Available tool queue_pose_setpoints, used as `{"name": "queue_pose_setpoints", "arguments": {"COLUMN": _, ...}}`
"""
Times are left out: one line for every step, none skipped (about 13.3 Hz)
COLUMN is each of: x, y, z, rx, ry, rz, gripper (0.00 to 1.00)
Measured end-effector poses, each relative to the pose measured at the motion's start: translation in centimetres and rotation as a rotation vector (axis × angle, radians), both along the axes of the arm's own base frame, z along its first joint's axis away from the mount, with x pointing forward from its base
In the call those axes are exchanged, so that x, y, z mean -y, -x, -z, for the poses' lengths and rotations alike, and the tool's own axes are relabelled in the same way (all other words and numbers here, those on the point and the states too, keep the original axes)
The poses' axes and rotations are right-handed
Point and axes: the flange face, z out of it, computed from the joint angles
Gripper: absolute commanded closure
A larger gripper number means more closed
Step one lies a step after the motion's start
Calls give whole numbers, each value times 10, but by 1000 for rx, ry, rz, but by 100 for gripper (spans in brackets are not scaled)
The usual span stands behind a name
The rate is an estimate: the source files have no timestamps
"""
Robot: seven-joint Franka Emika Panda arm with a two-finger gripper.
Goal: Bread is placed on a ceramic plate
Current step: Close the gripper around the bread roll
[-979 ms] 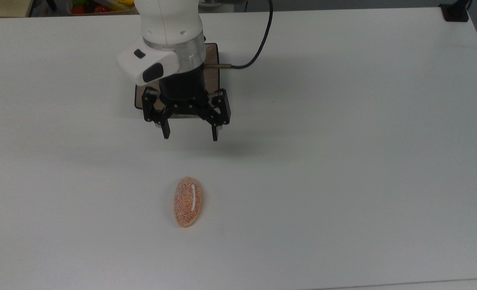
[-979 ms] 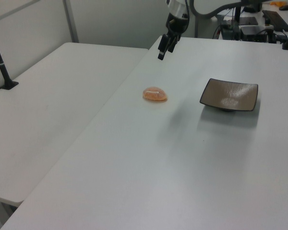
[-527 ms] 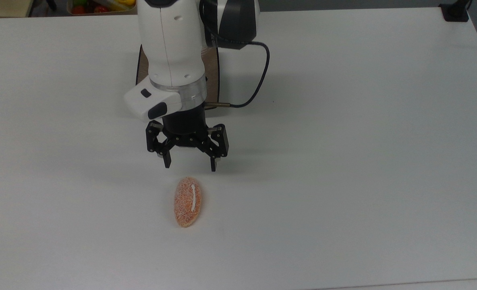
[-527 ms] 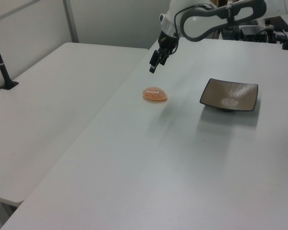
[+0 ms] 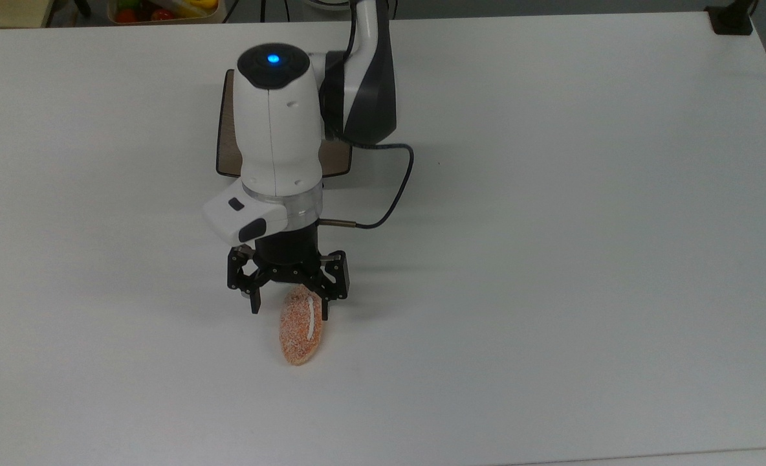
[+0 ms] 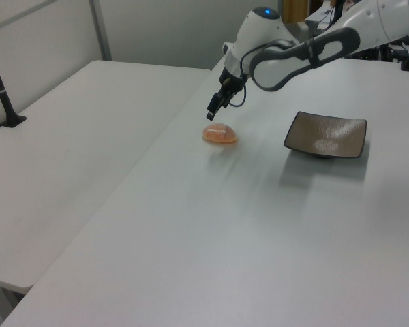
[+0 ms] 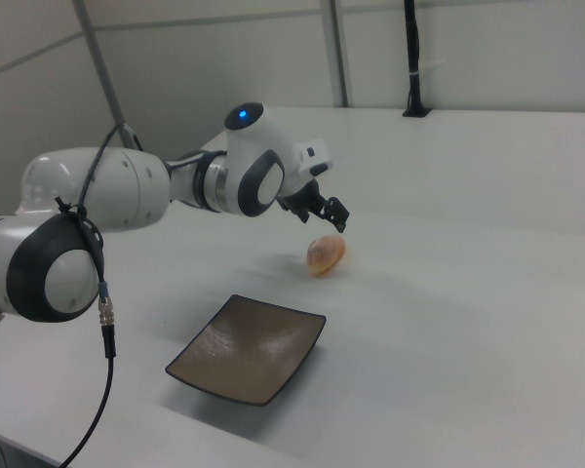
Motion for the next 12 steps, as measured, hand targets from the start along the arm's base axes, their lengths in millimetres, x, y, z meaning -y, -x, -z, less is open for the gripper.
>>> {"name": "queue_pose_setpoints", "arguments": {"x": -1, "y": -2, "z": 15, "rx": -1, "ry": 26, "rz": -14, "gripper": 0}}
{"name": "queue_pose_setpoints", "arguments": {"x": -2, "y": -3, "z": 27, "rx": -2, "ry": 45, "rz": -25, "gripper": 0}}
{"name": "queue_pose_setpoints", "arguments": {"x": -2, "y": -3, "z": 35, "rx": -7, "ry": 56, "rz": -32, "gripper": 0}}
{"name": "queue_pose_setpoints", "arguments": {"x": -3, "y": -4, "z": 42, "rx": -12, "ry": 66, "rz": -38, "gripper": 0}}
{"name": "queue_pose_setpoints", "arguments": {"x": -3, "y": -4, "z": 45, "rx": -14, "ry": 68, "rz": -40, "gripper": 0}}
{"name": "queue_pose_setpoints", "arguments": {"x": -4, "y": -5, "z": 49, "rx": -17, "ry": 72, "rz": -43, "gripper": 0}}
{"name": "queue_pose_setpoints", "arguments": {"x": -5, "y": -6, "z": 54, "rx": -20, "ry": 75, "rz": -46, "gripper": 0}}
{"name": "queue_pose_setpoints", "arguments": {"x": -7, "y": -6, "z": 57, "rx": -24, "ry": 83, "rz": -52, "gripper": 0}}
{"name": "queue_pose_setpoints", "arguments": {"x": -8, "y": -6, "z": 58, "rx": -24, "ry": 82, "rz": -48, "gripper": 0}}
{"name": "queue_pose_setpoints", "arguments": {"x": -10, "y": -6, "z": 58, "rx": -22, "ry": 81, "rz": -32, "gripper": 0}}
{"name": "queue_pose_setpoints", "arguments": {"x": -12, "y": -6, "z": 58, "rx": -20, "ry": 80, "rz": -16, "gripper": 0}}
{"name": "queue_pose_setpoints", "arguments": {"x": -14, "y": -6, "z": 58, "rx": -17, "ry": 82, "rz": 1, "gripper": 10}}
